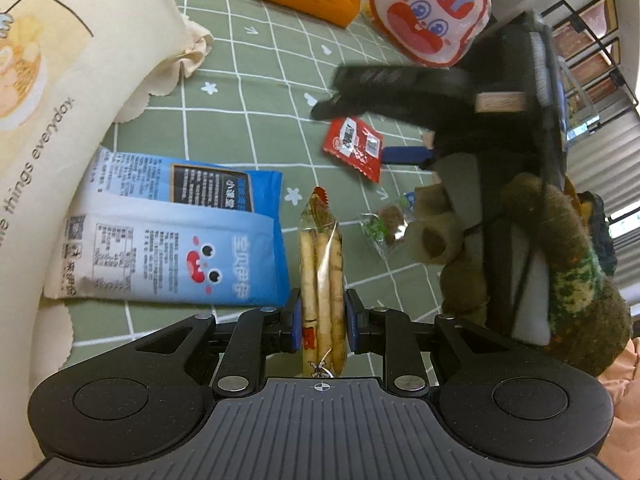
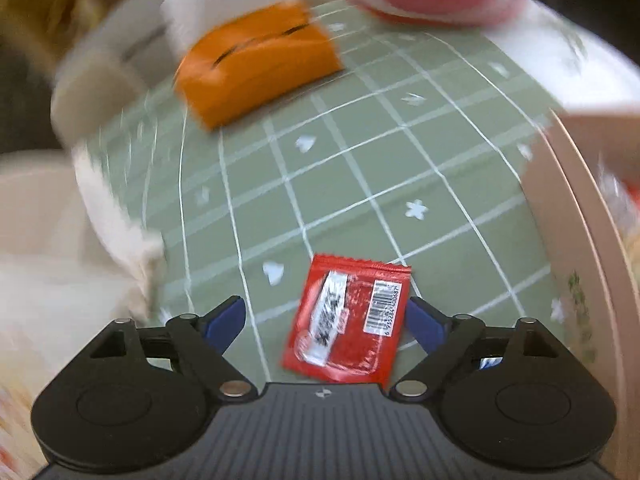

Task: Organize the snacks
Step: 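Lower the right tool onto the red sachet and close it while the left holds the breadsticks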

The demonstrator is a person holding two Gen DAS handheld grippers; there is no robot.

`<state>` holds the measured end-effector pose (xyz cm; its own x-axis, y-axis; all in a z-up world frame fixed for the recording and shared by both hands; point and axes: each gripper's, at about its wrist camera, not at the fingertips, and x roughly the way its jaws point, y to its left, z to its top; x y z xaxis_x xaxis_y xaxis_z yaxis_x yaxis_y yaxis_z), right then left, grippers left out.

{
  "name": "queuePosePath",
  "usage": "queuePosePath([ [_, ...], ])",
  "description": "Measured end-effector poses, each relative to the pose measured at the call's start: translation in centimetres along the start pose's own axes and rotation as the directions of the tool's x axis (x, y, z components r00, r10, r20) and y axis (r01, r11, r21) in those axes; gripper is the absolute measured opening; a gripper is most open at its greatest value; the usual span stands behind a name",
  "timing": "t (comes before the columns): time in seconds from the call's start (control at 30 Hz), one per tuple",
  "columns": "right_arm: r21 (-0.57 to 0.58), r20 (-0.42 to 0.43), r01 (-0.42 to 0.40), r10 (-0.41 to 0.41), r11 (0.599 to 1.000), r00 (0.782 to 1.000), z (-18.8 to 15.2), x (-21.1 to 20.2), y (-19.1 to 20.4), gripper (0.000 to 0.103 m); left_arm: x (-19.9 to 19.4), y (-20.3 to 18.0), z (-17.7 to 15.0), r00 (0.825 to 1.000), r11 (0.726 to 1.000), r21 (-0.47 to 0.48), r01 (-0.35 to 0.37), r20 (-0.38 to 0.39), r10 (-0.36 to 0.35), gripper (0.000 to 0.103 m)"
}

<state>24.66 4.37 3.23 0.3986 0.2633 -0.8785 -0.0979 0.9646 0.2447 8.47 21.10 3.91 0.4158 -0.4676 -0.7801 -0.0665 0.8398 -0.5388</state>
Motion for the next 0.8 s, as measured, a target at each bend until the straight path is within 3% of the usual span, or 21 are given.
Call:
queuePosePath([
  [0.1,-0.159,-0.009,0.099,-0.102,0.982,0.995,-0.9,0.6,2.1,0.089,-0.4,0.2,-0.4,1.000,1.000,0.000,0.002,0.003,-0.002,0.025],
  [0.27,-0.157,0.030,0.129,-0.126,0.979,0.992,-1.7,0.6,2.4,0.089,-1.0,0.3,-0.8,1.000,1.000,0.004,0.003,0.007,-0.003,0.025],
  [0.33,-0.165,0.051,0.140,-0.133,0.976,0.990,-2.3,0.2,2.3,0.072,-1.2,0.4,-0.9,1.000,1.000,0.007,0.003,0.006,-0.004,0.025],
  [0.37,-0.183,0.065,0.151,-0.142,0.971,0.988,-2.8,-0.2,2.4,0.068,-1.2,0.4,-1.0,1.000,1.000,0.008,0.003,0.003,-0.003,0.025],
  [0.43,-0.204,0.063,0.132,-0.122,0.970,0.991,-3.4,-0.8,2.4,0.059,-1.1,0.2,-1.0,1.000,1.000,0.012,0.001,-0.001,-0.001,0.025],
  [0.53,-0.241,0.055,0.122,-0.112,0.963,0.992,-4.7,-1.9,2.6,0.056,-0.8,-0.4,-1.2,1.000,1.000,0.029,0.005,-0.011,-0.005,0.025],
  [0.8,-0.225,0.058,0.026,-0.013,0.974,0.998,-10.1,-8.6,0.0,0.055,-0.2,-2.3,-2.7,0.998,0.998,0.055,0.043,-0.036,-0.041,0.025],
])
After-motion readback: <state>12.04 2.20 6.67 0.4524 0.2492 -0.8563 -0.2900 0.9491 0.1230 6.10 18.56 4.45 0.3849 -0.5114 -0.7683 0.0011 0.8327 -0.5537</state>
